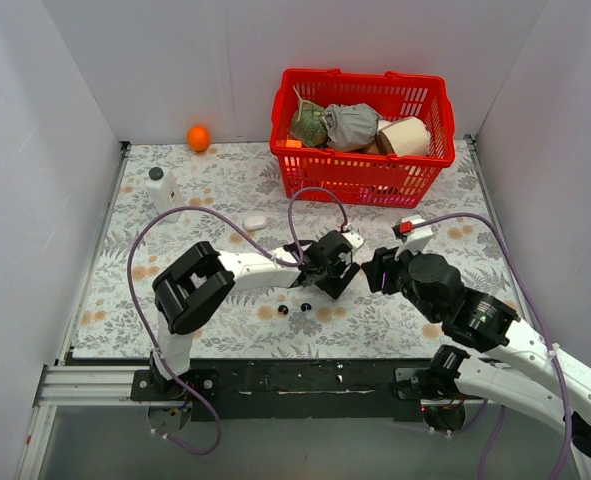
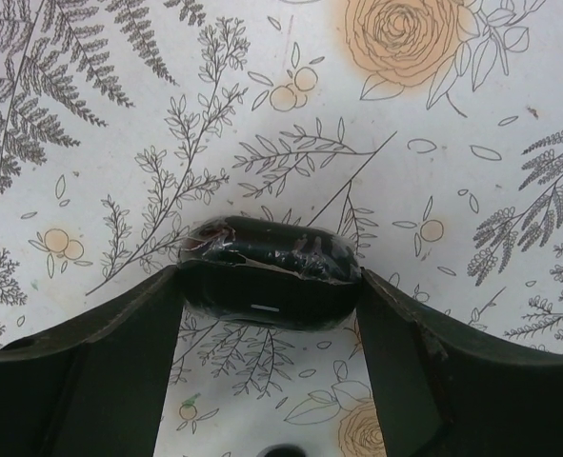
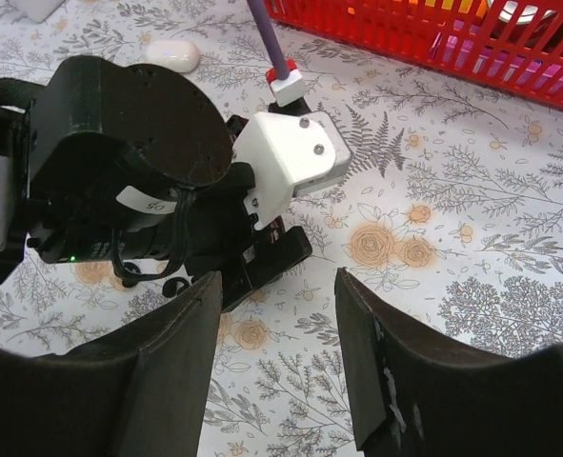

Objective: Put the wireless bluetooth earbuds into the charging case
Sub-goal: Pick up the charging case at the center of the board.

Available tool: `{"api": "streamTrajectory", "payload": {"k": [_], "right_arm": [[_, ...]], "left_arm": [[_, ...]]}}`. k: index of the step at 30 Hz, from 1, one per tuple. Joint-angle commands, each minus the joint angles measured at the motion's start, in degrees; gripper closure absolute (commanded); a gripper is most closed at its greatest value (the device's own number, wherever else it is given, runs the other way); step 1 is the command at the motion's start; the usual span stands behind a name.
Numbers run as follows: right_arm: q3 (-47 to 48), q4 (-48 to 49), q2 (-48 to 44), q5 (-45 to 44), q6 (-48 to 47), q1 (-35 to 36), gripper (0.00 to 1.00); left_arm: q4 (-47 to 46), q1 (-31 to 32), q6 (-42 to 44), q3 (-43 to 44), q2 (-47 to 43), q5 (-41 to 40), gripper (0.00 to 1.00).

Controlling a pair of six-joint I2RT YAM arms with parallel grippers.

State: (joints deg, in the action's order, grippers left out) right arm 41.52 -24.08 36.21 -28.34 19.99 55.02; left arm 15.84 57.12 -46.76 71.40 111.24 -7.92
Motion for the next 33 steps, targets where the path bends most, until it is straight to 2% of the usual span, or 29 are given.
{"api": "streamTrajectory", "payload": {"k": [1, 3, 6, 9, 10, 11, 12, 13, 14, 15, 16, 18, 19, 20, 23, 33], "right_arm": [[4.5, 0.6, 0.5, -0.5, 0.2, -0.3, 0.41], [8.7, -0.4, 2.3, -1.8, 0.5, -0.3, 0.41], [18.0, -4.5, 7.3, -5.2, 0.9, -0.3, 0.41], [26.0, -8.3, 13.2, -3.8, 0.5, -0.3, 0.39], [27.3, -8.7, 14.5, -2.6, 0.5, -0.3, 0.38], [28.4, -8.7, 15.6, 0.8, 0.2, -0.3, 0.37], [29.2, -7.8, 17.3, 2.9, -0.6, -0.4, 0.37], [29.3, -7.2, 17.9, 4.9, -0.9, -0.4, 0.37], [29.2, -6.5, 18.4, 9.8, -1.7, -0.4, 0.36], [29.0, -5.4, 19.3, 12.8, -2.7, -0.4, 0.36], [28.8, -4.0, 19.9, 15.7, -4.5, -0.4, 0.35], [29.7, -4.4, 23.2, 23.4, -5.6, -0.4, 0.28], [31.5, -6.1, 24.7, 26.0, -6.8, -0.3, 0.27], [32.4, -6.6, 27.4, 30.0, -7.1, -0.2, 0.19], [33.7, -6.5, 30.1, 31.4, -7.6, 1.3, 0.16], [34.7, -4.8, 34.8, 34.8, -6.4, 3.8, 0.16]], "left_arm": [[-0.9, -0.8, 1.6, -4.3, -6.4, -0.2, 0.95], [-3.1, -1.7, 0.9, -7.2, -9.6, -0.2, 1.00], [-9.2, -2.1, -0.2, -12.2, -19.7, -0.6, 1.00], [-16.1, -2.1, -1.0, -21.1, -31.8, -0.6, 1.00], [-22.2, -2.1, -0.7, -27.5, -35.2, -0.2, 1.00], [-25.5, -2.1, -0.3, -31.0, -43.2, 2.0, 1.00], [-29.2, -1.9, 1.0, -34.7, -47.1, 3.8, 1.00], [-36.7, -1.8, 2.1, -42.9, -51.9, 5.8, 1.00], [-40.1, -1.8, 2.9, -46.3, -55.7, 7.4, 1.00], [-42.7, -1.8, 4.2, -49.7, -63.1, 13.1, 1.00], [-46.4, -1.7, 7.1, -52.2, -65.9, 15.0, 1.00], [-45.8, -1.7, 8.1, -55.6, -72.0, 16.9, 1.00], [-42.6, -1.8, 9.5, -55.7, -72.9, 16.9, 1.00], [-40.8, -1.8, 10.5, -55.2, -73.8, 17.1, 1.00], [-36.5, -1.7, 12.5, -55.2, -76.1, 17.9, 1.00], [-34.6, -1.8, 16.4, -53.4, -75.8, 15.0, 1.00]]}}
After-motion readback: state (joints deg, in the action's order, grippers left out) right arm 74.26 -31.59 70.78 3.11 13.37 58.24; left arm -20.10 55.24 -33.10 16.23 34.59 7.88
